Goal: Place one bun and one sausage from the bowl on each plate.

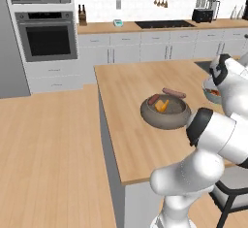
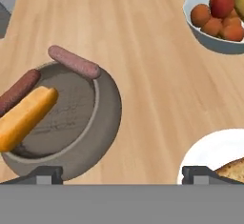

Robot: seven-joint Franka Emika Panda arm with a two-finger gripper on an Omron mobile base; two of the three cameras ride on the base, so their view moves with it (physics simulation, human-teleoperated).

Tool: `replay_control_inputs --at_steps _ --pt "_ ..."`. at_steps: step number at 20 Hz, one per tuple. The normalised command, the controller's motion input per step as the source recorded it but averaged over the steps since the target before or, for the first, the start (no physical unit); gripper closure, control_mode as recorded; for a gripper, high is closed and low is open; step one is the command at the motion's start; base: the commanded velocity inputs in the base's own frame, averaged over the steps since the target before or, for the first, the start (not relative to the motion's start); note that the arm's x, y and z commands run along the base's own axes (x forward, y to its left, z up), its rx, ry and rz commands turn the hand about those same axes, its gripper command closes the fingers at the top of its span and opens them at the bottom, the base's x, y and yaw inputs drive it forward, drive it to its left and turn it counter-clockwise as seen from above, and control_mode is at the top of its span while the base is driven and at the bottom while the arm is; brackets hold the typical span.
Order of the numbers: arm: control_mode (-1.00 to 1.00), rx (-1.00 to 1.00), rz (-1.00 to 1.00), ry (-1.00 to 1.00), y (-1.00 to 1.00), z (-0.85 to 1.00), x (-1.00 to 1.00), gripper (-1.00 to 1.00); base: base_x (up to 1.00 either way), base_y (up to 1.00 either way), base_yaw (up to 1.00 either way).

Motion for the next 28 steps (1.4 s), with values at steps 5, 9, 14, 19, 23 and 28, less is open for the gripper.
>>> replay_control_inputs --at_steps 5,9,14,19,23,28 --pt "-1.0 -0.23 0.4 0.21 0.52 0.18 0.48 -1.0 0.0 0.0 0.0" --pt "-1.0 -0.16 0.4 0.17 0.42 -0.07 0.33 -1.0 0.0 0.0 0.0" --pt "-1.0 -0.02 0.15 0.08 0.24 -0.19 0.24 -1.0 0.0 0.0 0.0" --pt "-1.0 -0.05 0.03 0.12 0.21 -0.01 0.34 -1.0 0.0 0.0 0.0" --pt "-1.0 -0.04 0.11 0.11 0.01 -0.09 0.33 -1.0 0.0 0.0 0.0" --pt "-1.0 -0.03 0.14 0.01 -0.13 -0.32 0.46 -1.0 0.0 0.0 0.0"
